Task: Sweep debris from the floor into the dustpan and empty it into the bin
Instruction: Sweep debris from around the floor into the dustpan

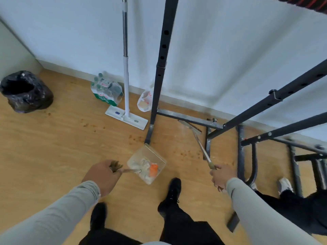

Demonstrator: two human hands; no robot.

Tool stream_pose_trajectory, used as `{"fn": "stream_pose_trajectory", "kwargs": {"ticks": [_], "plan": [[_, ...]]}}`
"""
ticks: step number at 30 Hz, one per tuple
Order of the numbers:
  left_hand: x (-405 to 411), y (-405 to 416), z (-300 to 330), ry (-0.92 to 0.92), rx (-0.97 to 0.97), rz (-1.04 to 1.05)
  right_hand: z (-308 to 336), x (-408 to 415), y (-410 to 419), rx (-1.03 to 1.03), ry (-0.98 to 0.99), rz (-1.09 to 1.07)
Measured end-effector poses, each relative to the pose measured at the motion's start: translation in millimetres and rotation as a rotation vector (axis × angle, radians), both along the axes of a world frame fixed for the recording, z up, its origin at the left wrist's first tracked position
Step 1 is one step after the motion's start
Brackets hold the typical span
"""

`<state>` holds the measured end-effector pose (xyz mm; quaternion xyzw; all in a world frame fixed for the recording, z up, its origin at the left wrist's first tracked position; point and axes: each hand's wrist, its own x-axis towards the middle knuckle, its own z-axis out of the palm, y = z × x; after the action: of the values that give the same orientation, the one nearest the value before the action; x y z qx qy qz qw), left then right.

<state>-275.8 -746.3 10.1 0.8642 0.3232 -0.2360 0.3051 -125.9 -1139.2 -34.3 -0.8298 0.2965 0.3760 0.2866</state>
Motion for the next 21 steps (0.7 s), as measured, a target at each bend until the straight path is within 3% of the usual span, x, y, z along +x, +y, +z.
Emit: {"fn": "stream_pose_trajectory", "kwargs": {"ticks": [5, 8, 11, 18, 21], "plan": [[11, -42, -10, 0.046, 0.038, 0.054, -63, 96, -26, -0.023, 0.032, 0.134], [8, -58, -15, 0.043, 0.05, 0.113, -96, 111, -28, -0.058, 0.094, 0.26], [2, -65, -16, 0.04, 0.058, 0.134, -101, 74, -27, -0.146, 0.159, 0.443], [-24, -64, -23, 0.061, 0.058, 0.144, -51, -46, -47, -0.114, 0.285, 0.481], [-36, -66, -28, 0.071, 0.059, 0.117, -20, -82, -61, -0.068, 0.253, 0.464]]}}
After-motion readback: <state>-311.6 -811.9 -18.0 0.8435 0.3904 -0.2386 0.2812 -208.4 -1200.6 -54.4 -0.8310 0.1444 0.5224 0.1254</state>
